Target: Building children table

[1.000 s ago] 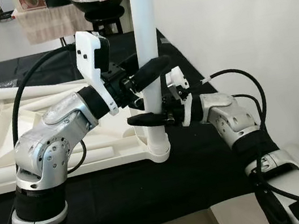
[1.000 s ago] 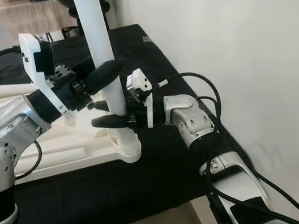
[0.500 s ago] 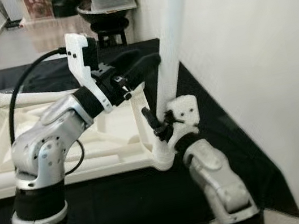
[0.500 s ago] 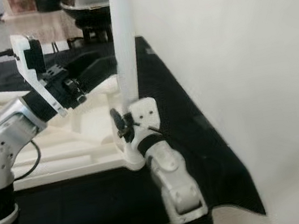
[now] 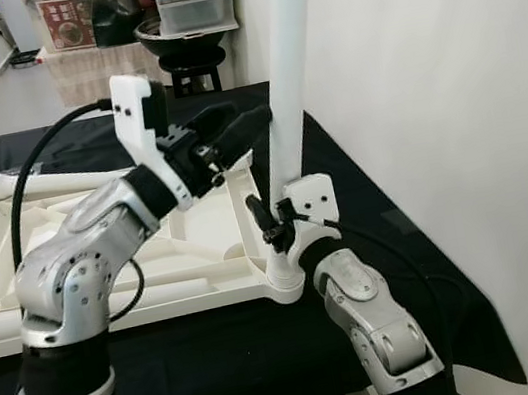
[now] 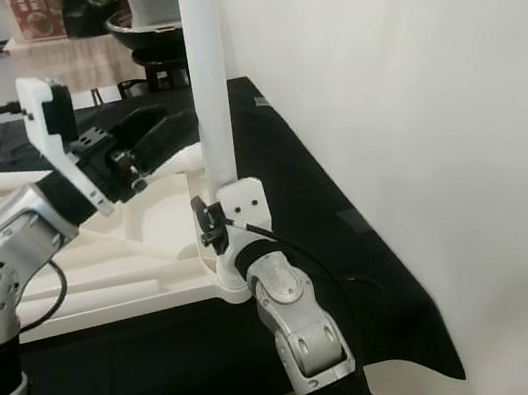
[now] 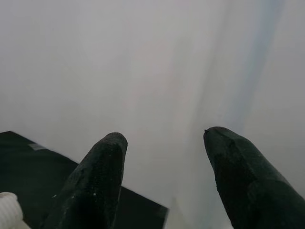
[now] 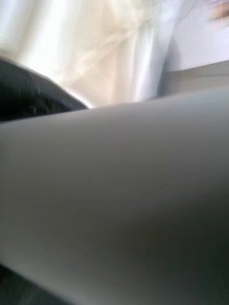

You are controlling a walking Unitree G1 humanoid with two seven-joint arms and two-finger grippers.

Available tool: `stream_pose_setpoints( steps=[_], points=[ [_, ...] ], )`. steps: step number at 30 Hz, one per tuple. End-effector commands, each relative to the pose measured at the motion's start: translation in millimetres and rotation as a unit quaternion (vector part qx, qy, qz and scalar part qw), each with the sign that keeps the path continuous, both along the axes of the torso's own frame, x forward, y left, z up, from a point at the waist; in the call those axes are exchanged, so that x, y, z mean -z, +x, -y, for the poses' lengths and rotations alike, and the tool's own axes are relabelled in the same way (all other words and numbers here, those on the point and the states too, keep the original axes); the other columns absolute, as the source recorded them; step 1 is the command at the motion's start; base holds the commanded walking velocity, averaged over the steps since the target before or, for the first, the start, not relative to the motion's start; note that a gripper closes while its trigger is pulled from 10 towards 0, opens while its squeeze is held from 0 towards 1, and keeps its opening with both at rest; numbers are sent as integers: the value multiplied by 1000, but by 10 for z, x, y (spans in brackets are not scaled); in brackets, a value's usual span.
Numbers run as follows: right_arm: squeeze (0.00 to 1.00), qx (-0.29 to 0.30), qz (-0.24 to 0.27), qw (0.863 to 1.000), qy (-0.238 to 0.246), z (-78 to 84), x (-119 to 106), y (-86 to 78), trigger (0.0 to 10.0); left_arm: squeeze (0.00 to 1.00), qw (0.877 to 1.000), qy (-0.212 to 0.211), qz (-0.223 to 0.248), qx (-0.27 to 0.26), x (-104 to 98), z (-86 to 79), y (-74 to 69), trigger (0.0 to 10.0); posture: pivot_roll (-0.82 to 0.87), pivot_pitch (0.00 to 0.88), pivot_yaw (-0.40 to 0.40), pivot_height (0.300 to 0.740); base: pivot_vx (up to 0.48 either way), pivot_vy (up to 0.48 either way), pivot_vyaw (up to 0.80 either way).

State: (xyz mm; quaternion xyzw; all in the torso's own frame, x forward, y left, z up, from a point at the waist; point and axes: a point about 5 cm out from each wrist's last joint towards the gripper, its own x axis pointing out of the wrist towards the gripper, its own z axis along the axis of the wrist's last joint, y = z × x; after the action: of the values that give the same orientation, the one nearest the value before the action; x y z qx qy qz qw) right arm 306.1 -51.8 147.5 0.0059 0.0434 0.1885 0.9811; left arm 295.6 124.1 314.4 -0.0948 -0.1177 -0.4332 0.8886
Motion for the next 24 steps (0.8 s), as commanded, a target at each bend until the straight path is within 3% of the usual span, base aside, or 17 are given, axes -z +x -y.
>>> stream_pose_setpoints(
  steps=[1, 4, 5, 6, 7, 12, 13, 15, 17, 19, 21, 22, 24],
  points=[
    [1000, -32, -15, 998, 45, -127, 12, -24, 10000, 0, 1000, 3, 2, -15, 4, -118, -43, 10000, 56, 40, -57, 740, 0, 0, 0],
    [1000, -109, 26, 988, 106, -219, -183, -48, 10000, 0, 999, 20, -1, -43, 46, -320, -109, 10000, 59, 31, -58, 740, 0, 0, 0],
    [1000, -109, 26, 988, 106, -219, -183, -48, 10000, 0, 999, 20, -1, -43, 46, -320, -109, 10000, 59, 31, -58, 740, 0, 0, 0],
    [180, -174, 46, 977, 117, -267, -266, -103, 10000, 0, 998, 31, -6, -61, 84, -455, -156, 10000, 65, 20, -57, 740, 0, 0, 0],
    [0, -208, 56, 970, 111, -272, -291, -128, 10000, 0, 997, 35, -11, -70, 113, -523, -190, 10000, 76, 10, -59, 740, 0, 0, 0],
    [0, -257, 75, 960, 79, -218, -307, -109, 10000, 0, 996, 52, -29, -72, 235, -617, -300, 10000, 89, 5, -66, 740, 0, 0, 0],
    [0, -282, 80, 954, 55, -136, -301, -37, 10000, 0, 995, 68, -44, -62, 360, -634, -411, 10000, 101, 0, -77, 740, 0, 0, 0],
    [0, -291, 81, 952, 46, -93, -297, 3, 10000, 0, 994, 73, -51, -57, 414, -635, -462, 10000, 101, 0, -77, 740, 0, 0, 0],
    [0, -313, 82, 946, 20, 63, -311, 187, 10000, 0, 993, 88, -74, -33, 603, -575, -649, 10000, 120, 0, -92, 740, 0, 0, 0],
    [0, -360, 75, 930, 8, 184, -350, 341, 10000, 0, 991, 90, -103, -6, 817, -449, -826, 10000, 145, 0, -109, 740, 0, 0, 0],
    [0, -381, 69, 922, 9, 217, -361, 377, 10000, 0, 990, 85, -115, 3, 889, -401, -882, 10000, 148, 0, -110, 740, 0, 0, 0],
    [0, -400, 62, 914, 9, 246, -367, 413, 8431, 0, 987, 94, -128, 11, 986, -336, -934, 10000, 158, 0, -117, 740, 0, 0, 0],
    [0, -400, 62, 914, 9, 246, -367, 413, 8431, 0, 987, 94, -128, 11, 986, -336, -934, 10000, 158, 0, -117, 740, 0, 0, 0]
  ],
)
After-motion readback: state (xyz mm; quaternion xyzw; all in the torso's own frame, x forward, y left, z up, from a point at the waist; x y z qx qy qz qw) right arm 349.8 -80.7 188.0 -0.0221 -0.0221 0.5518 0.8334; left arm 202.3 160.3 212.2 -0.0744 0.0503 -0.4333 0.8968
